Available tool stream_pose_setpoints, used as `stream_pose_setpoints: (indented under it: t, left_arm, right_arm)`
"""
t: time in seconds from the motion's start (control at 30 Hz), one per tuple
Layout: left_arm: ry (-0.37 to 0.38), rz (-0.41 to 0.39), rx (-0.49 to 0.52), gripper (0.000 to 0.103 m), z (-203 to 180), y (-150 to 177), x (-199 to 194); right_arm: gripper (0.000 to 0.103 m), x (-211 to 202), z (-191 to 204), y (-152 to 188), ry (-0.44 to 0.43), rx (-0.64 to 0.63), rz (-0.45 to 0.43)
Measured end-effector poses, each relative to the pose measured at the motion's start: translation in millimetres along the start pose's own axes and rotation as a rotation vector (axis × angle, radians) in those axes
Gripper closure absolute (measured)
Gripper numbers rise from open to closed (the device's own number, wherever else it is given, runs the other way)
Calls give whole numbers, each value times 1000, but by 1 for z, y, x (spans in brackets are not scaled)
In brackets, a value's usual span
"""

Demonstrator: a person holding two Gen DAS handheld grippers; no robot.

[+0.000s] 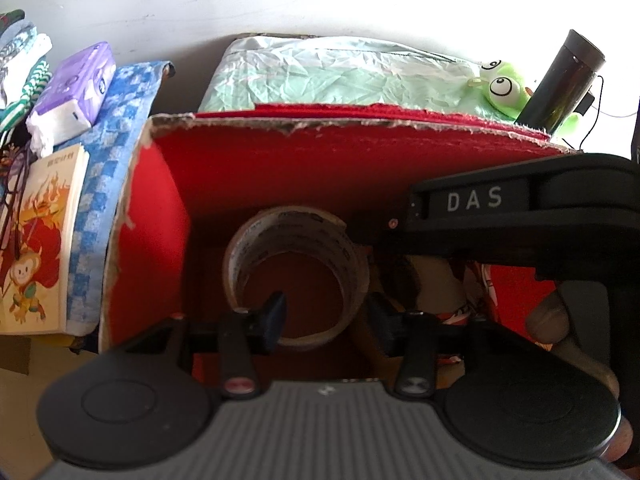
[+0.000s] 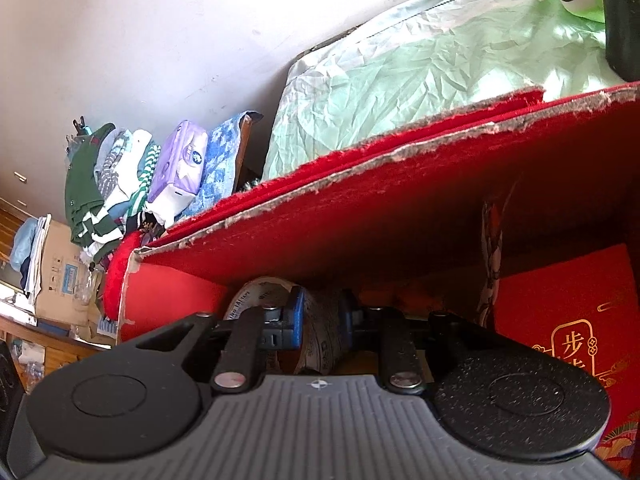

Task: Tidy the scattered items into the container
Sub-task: 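Lower the tape roll into the red box with the right gripper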

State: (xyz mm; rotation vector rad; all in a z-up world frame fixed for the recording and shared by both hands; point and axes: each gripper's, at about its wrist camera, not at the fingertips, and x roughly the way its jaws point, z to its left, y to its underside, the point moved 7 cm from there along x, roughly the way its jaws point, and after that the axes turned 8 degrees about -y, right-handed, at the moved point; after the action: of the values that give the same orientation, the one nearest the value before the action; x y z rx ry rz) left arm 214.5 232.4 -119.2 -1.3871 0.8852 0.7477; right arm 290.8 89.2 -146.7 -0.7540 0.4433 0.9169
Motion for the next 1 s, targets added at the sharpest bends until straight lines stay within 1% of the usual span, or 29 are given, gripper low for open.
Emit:
stream_pose_setpoints:
  t: [0.23,0.4,0.6,1.0]
  left_arm:
    - [-20,5,10,50,-1,1,2]
    - [-19,4,8,50,-1,2,1]
    - [-9,14,10,44,-1,1,2]
    - [7,22,17,39,-3,0,4]
  right_arm:
    - [81,-4,-3,-1,11,12,-9]
    - [81,-3,-4,-1,16,16,-3]
    - [81,-2,-5,0,20,18,10]
    - [80,-1,-4,0,21,11,3]
